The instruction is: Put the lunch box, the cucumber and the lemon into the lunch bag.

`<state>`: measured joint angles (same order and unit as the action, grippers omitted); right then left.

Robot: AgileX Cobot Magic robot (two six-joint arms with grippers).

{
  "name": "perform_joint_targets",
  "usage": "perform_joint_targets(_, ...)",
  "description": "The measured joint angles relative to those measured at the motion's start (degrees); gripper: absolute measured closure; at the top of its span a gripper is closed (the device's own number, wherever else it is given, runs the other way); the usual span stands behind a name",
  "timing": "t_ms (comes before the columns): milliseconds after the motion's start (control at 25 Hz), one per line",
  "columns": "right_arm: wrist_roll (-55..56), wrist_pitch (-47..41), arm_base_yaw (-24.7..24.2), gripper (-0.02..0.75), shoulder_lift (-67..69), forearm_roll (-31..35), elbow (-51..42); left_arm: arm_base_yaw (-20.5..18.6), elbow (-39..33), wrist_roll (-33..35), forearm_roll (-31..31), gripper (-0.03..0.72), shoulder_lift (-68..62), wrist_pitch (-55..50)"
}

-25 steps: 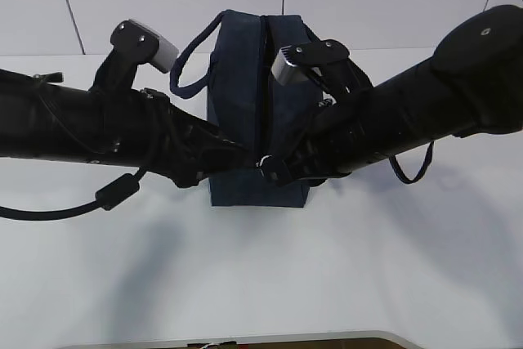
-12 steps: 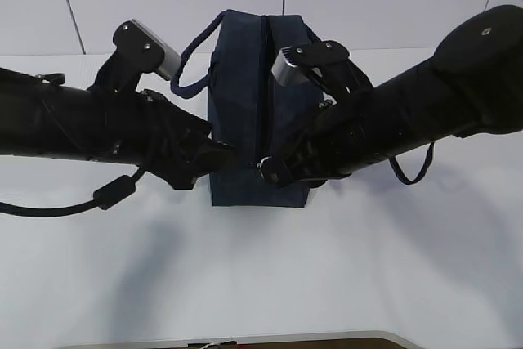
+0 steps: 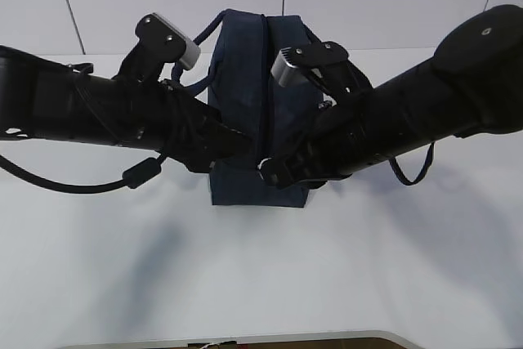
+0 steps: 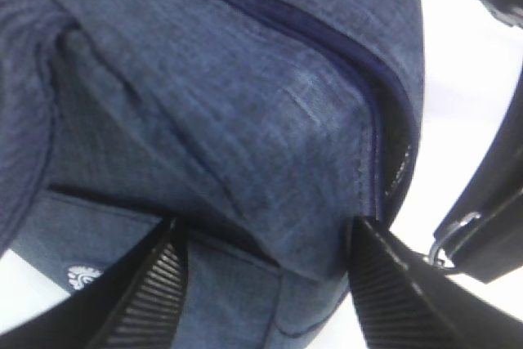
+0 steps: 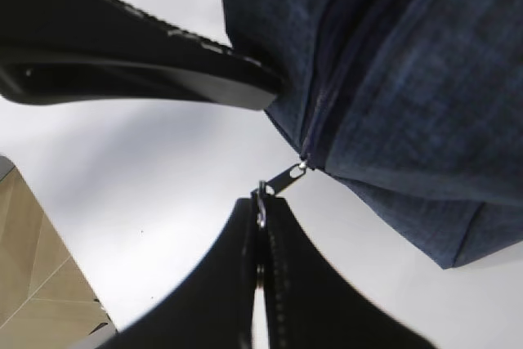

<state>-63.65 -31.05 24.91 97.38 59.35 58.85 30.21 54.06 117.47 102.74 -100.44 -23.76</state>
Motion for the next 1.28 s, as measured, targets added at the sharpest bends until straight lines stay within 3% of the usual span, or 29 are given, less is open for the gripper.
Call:
perform_joint_targets(160,0.00,0.00,0.00,0.733,0.00,0.00,0.00,0.00,0.00,0.00,0.00,0.279,0.00,0.12)
perform_joint_targets(360,0.00,0.00,0.00,0.733,0.00,0.00,0.00,0.00,0.00,0.00,0.04,0.518,0.00,0.36)
perform_joint_targets(440,0.00,0.00,0.00,0.733,0.00,0.00,0.00,0.00,0.00,0.00,0.04,0.574,0.00,0.36)
perform_joint_targets(600,0.00,0.00,0.00,0.733,0.00,0.00,0.00,0.00,0.00,0.00,0.04,0.613,0.00,0.36)
perform_joint_targets(840,0.00,0.11,0.00,0.733,0.00,0.00,0.00,0.00,0.00,-0.12,0.04,0.610,0.68,0.48)
perform_joint_targets(960,0.00,0.11,0.00,0.733,0.00,0.00,0.00,0.00,0.00,-1.18,0.04,0.553,0.80,0.11)
perform_joint_targets(1120,0.00,0.01,0.00,0.733,0.00,0.00,0.00,-0.09,0.00,-3.48,-1.13,0.421,1.40,-1.42)
perform_joint_targets(1280,0.00,0.01,0.00,0.733,0.00,0.00,0.00,-0.09,0.05,-8.24,-7.07,0.389,1.53,-1.79)
